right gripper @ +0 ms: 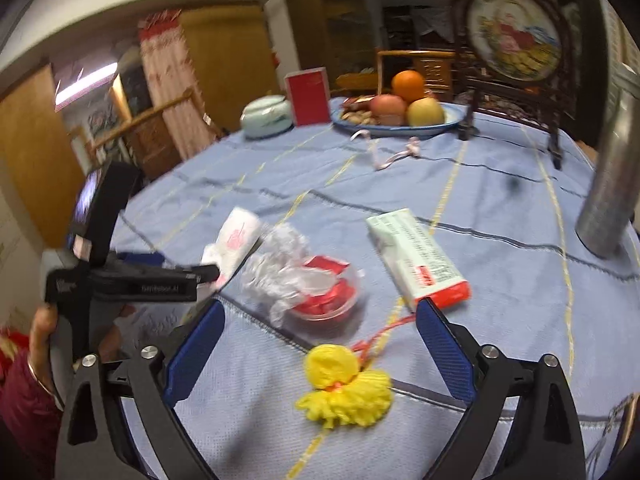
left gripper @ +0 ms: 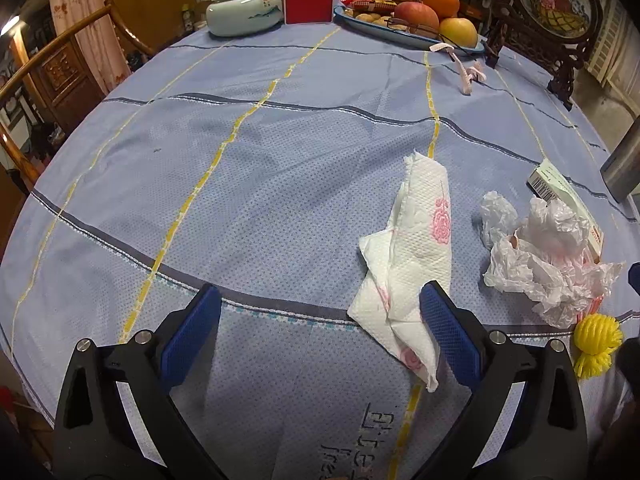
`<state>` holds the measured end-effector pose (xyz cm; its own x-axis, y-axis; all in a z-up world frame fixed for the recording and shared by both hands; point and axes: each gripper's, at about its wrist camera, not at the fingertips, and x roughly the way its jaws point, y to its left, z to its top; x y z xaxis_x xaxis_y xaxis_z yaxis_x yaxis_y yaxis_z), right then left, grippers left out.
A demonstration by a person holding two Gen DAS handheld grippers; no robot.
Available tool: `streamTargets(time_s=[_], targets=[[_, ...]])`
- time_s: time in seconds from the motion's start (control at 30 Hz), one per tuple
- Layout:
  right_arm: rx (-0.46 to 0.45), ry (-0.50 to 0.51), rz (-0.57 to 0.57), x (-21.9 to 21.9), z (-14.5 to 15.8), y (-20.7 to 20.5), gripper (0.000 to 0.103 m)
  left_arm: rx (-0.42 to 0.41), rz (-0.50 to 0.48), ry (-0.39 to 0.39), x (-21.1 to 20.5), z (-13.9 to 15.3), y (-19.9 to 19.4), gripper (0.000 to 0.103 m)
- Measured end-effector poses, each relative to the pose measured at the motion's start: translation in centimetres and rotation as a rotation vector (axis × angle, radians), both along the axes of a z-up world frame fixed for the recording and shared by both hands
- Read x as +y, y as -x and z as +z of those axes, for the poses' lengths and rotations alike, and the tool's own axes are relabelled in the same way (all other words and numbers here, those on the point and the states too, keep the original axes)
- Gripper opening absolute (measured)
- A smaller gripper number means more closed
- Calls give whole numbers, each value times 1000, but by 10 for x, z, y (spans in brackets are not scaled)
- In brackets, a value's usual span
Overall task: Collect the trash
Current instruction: 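Grasp the white flowered tissue with the left tool while the right tool grasps the crumpled plastic bag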
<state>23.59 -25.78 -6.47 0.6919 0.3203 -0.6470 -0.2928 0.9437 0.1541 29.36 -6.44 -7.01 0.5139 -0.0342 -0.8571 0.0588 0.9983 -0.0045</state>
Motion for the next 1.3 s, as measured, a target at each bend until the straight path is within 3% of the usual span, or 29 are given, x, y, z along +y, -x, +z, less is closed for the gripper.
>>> streamTargets(time_s=[0.3,0.43,0.5,0.53,0.87,1.13,1.17,1.3], targets=[[5,130,92,46,3,-26,75,0,-1,2,0,0,0,97],[44,142,93,50,-10,-38,58,-2,-3,10,0,1,1,97],[20,147,92,47,-7,-36,34,-3,-5,15,1,1,1,96],[22,144,87,44,-6,-36,8,-5,-6,23,1,1,1,96],[-48,-79,-8,-7,25,-34,9,-78,-79,147,-1,15,5,96],[-79,-161,-111,-38,35,-32,9,-100,-184,39,-36,16,7,95],[-83,-171,-128,-42,35,-32,9,-105,-187,26,-38,16,7,92],[-88,-188,-160,-52,36,-32,9,-97,-223,37,-43,15,9,49]])
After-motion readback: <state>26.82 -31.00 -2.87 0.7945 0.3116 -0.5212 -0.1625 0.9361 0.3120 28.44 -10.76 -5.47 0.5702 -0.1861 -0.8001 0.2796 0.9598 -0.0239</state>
